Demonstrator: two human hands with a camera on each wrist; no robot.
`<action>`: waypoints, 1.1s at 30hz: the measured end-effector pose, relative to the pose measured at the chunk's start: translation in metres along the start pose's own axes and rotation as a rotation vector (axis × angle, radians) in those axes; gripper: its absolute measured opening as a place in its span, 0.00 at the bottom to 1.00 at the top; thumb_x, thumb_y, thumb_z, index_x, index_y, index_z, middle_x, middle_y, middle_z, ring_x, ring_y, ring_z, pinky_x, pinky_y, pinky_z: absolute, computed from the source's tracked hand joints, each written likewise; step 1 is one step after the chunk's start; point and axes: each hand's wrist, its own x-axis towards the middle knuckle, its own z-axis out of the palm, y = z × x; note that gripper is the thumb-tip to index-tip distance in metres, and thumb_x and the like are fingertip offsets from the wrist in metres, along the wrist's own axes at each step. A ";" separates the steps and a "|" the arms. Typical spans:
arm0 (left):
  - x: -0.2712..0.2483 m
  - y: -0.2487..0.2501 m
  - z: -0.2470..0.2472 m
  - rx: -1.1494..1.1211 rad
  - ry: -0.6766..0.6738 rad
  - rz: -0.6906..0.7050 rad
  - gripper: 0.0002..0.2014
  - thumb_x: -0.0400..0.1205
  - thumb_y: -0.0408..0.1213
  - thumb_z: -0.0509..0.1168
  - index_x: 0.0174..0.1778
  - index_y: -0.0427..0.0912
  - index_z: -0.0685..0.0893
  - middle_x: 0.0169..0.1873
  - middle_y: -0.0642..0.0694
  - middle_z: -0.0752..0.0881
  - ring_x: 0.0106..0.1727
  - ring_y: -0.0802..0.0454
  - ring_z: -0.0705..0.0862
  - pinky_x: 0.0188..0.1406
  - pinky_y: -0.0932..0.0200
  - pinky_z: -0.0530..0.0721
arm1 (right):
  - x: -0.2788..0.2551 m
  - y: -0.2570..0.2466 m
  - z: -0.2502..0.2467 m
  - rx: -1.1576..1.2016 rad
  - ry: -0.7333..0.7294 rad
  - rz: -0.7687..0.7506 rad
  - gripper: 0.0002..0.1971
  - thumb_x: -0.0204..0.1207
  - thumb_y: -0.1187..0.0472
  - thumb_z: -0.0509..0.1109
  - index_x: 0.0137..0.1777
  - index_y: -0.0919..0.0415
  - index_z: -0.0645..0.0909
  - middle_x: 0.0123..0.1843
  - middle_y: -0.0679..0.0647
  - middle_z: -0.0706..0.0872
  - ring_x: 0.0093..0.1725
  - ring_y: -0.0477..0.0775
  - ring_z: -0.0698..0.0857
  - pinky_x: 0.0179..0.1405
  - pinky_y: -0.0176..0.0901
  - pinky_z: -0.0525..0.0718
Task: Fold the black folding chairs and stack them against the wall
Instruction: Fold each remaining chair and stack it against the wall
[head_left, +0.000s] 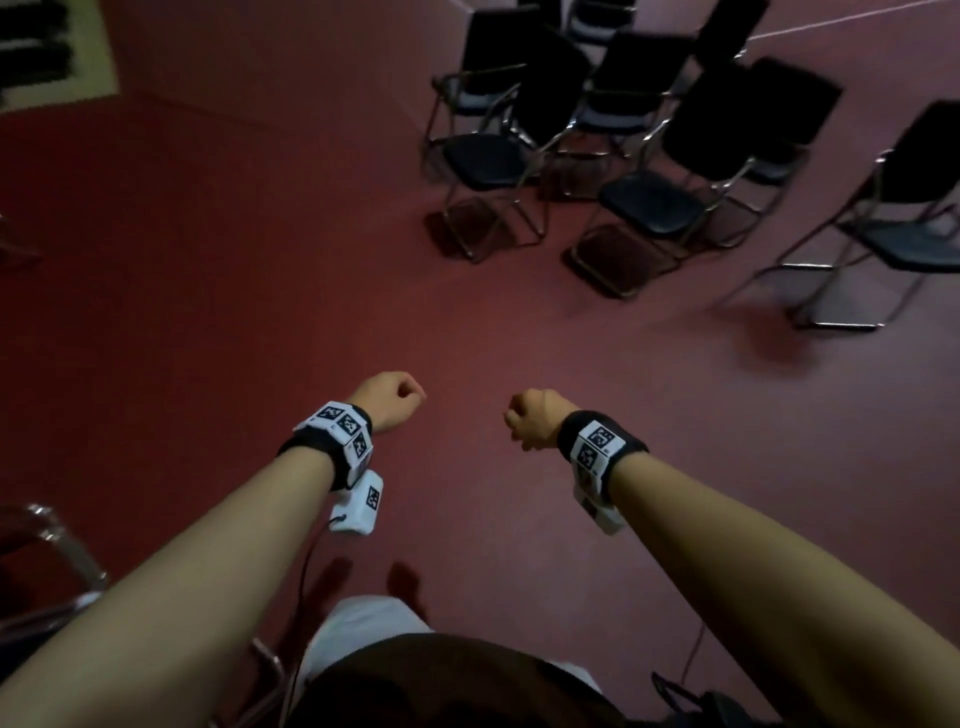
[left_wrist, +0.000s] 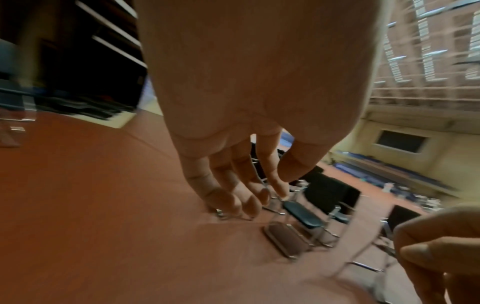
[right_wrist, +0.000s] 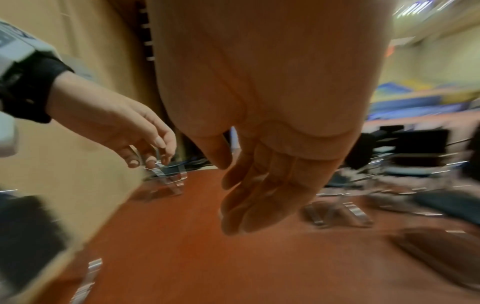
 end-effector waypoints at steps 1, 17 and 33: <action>0.004 0.004 -0.001 -0.004 -0.004 -0.008 0.07 0.84 0.41 0.64 0.46 0.55 0.87 0.40 0.54 0.86 0.45 0.48 0.86 0.52 0.55 0.85 | -0.001 0.003 -0.006 0.032 0.011 0.017 0.14 0.85 0.57 0.60 0.54 0.66 0.84 0.47 0.60 0.93 0.44 0.59 0.93 0.49 0.61 0.93; 0.212 0.247 0.076 0.054 -0.202 0.255 0.07 0.83 0.41 0.65 0.46 0.52 0.89 0.43 0.52 0.90 0.48 0.50 0.89 0.51 0.54 0.87 | -0.010 0.248 -0.155 0.225 0.203 0.307 0.15 0.81 0.58 0.59 0.48 0.66 0.87 0.43 0.58 0.94 0.41 0.59 0.94 0.45 0.57 0.94; 0.549 0.466 0.114 -0.012 -0.468 0.282 0.09 0.85 0.35 0.61 0.44 0.47 0.86 0.41 0.47 0.90 0.38 0.51 0.86 0.31 0.60 0.81 | 0.147 0.420 -0.393 0.294 0.325 0.535 0.14 0.83 0.55 0.60 0.52 0.61 0.84 0.46 0.56 0.93 0.46 0.59 0.91 0.54 0.58 0.90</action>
